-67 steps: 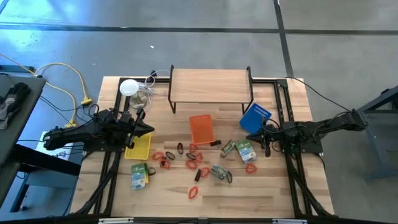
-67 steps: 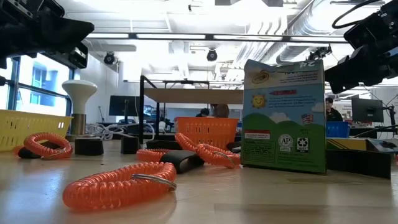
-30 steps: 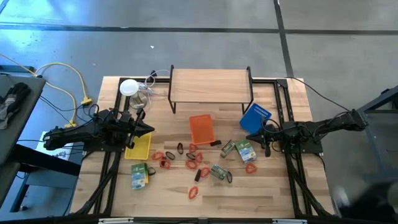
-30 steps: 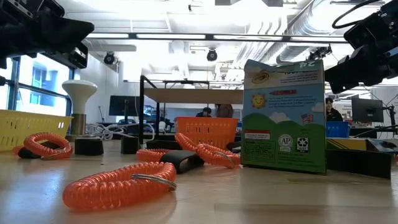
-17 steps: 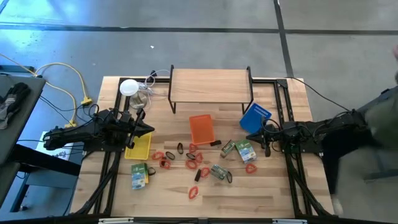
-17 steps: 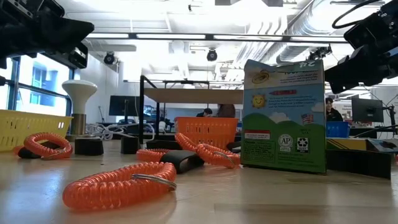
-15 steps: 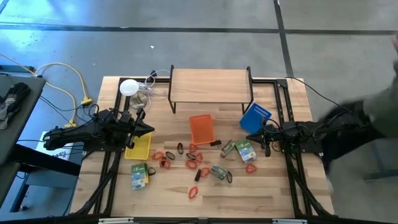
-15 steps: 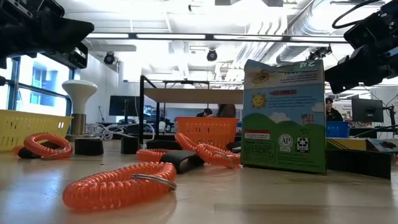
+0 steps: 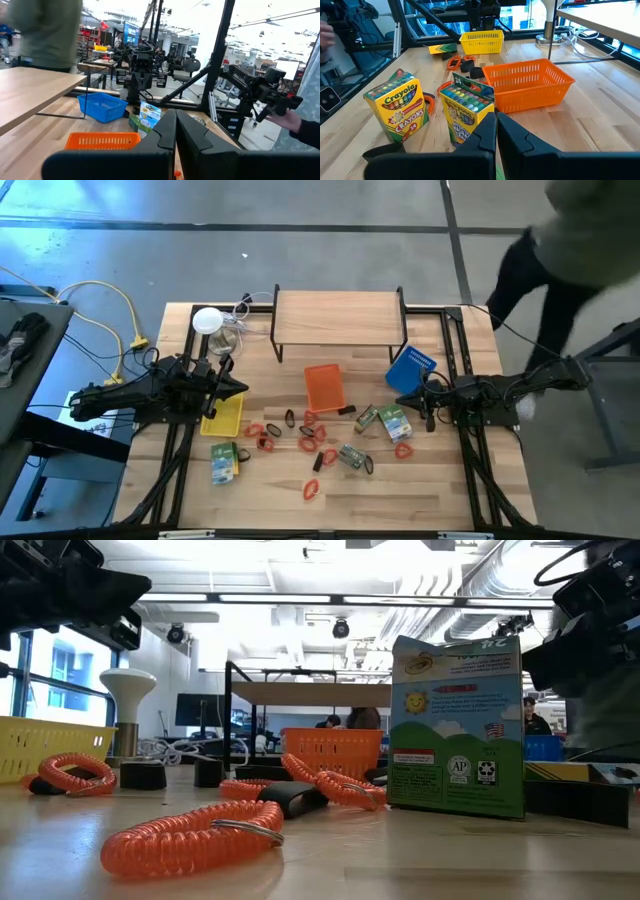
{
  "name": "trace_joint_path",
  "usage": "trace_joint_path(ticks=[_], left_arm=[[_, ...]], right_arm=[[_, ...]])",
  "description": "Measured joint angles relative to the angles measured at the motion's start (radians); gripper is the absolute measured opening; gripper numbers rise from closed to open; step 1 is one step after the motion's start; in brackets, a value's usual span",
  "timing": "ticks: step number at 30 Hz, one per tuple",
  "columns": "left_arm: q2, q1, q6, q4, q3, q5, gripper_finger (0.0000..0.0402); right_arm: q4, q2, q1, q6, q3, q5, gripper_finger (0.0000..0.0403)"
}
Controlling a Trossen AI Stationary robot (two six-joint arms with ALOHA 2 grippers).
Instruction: Pick & Place Office Desk Supplies
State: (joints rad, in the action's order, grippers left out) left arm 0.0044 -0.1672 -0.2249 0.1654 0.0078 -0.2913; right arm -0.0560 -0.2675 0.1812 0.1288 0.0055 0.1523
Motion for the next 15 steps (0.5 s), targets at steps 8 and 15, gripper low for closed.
trace_joint_path(ticks=[8,15], left_arm=[[0.000,0.000,-0.012,0.000,0.000,0.000,0.0000],[0.000,0.000,-0.063,0.000,0.000,0.000,0.0000]], right_arm=[[0.000,0.000,0.000,-0.042,0.000,-0.001,0.0002],[-0.047,0.000,0.000,0.132,0.000,-0.032,0.0002]])
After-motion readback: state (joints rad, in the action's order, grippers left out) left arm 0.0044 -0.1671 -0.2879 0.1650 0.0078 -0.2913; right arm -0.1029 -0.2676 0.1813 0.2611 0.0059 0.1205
